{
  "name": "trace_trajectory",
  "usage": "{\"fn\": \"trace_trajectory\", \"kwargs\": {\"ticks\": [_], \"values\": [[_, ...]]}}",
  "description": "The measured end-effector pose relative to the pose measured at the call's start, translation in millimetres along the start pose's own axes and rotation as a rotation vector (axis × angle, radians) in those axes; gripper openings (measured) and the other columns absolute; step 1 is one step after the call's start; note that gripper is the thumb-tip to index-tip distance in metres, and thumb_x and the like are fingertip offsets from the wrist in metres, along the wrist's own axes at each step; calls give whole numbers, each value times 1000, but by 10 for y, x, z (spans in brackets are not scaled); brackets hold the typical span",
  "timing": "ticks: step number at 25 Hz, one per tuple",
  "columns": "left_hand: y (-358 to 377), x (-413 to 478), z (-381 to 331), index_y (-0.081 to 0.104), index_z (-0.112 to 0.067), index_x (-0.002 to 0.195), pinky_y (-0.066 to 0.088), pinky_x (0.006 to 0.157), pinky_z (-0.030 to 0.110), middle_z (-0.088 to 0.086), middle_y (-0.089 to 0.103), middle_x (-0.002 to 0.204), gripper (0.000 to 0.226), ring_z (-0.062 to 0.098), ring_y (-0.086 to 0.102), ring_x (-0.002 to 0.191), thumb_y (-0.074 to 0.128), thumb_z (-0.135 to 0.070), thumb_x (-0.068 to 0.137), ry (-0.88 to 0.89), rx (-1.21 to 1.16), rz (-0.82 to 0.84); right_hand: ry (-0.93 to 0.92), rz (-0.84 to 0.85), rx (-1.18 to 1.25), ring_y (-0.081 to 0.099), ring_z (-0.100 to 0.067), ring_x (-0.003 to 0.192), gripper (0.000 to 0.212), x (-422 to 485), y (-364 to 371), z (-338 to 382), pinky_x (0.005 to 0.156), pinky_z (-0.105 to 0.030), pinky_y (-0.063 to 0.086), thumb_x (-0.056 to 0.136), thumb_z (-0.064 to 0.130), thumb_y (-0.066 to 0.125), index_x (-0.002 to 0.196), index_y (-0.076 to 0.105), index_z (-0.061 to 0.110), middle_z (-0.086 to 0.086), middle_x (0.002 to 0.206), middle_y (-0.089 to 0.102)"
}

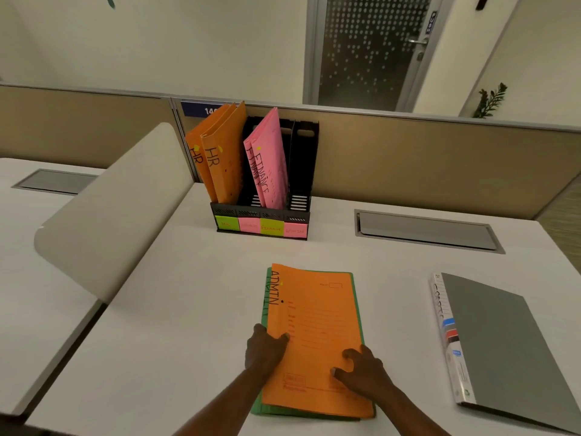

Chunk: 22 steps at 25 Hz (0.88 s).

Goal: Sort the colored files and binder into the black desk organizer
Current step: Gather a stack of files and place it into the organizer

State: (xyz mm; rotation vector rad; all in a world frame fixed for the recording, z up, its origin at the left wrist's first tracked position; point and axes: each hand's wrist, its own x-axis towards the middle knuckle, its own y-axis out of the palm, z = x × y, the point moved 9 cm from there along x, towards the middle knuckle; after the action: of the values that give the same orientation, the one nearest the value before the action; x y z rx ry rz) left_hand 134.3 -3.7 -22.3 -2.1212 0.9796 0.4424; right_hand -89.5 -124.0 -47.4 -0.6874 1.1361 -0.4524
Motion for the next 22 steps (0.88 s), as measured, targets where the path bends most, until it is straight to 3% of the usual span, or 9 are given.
{"fn": "trace_trajectory", "kwargs": {"ticks": [2, 5, 12, 14, 19, 22], "values": [[-11, -27, -278, 64, -21, 108, 59, 86, 47, 2, 74, 105, 28, 23, 72, 90, 65, -38, 86, 83, -185, 104, 3, -10, 108, 43, -27, 137, 76, -2, -129, 82, 112, -41, 40, 87, 70, 50, 147, 38, 25, -7, 153, 38], [-218, -101, -814, 68, -22, 112, 59, 86, 46, 2, 75, 102, 21, 21, 73, 88, 59, -29, 94, 214, -264, 125, -32, -34, 320, 49, -27, 133, 76, -15, -482, 401, 105, -39, 44, 92, 67, 46, 149, 36, 18, -7, 151, 45], [-1169, -451, -2052, 63, -38, 102, 57, 70, 25, -15, 70, 96, 14, 4, 69, 83, 52, -29, 100, 690, -290, -134, -295, -116, 870, 50, -27, 129, 71, -39, -1926, 1843, 99, -41, 41, 91, 68, 44, 144, 44, 21, -7, 150, 47], [-1377, -502, -2359, 58, -43, 104, 56, 67, 19, -21, 67, 95, 18, 2, 68, 84, 52, -27, 100, 812, -317, -160, -387, -138, 931, 52, -27, 126, 72, -68, -2434, 2269, 96, -40, 43, 90, 71, 41, 143, 46, 22, -7, 147, 51], [-1567, -168, -2964, 58, -36, 104, 52, 72, 26, -21, 60, 88, 24, 0, 57, 83, 53, -14, 98, 986, -283, -138, -572, -230, 965, 60, -30, 117, 65, -135, -3592, 2990, 101, -49, 45, 90, 76, 33, 120, 63, 27, -6, 122, 67], [-1527, 242, -3249, 60, -27, 110, 43, 69, 21, -21, 54, 87, 26, -9, 53, 76, 52, -8, 95, 1009, -226, -146, -604, -272, 942, 58, -32, 120, 74, -66, -4050, 3186, 107, -54, 40, 89, 78, 29, 130, 60, 24, -11, 129, 64]]}}
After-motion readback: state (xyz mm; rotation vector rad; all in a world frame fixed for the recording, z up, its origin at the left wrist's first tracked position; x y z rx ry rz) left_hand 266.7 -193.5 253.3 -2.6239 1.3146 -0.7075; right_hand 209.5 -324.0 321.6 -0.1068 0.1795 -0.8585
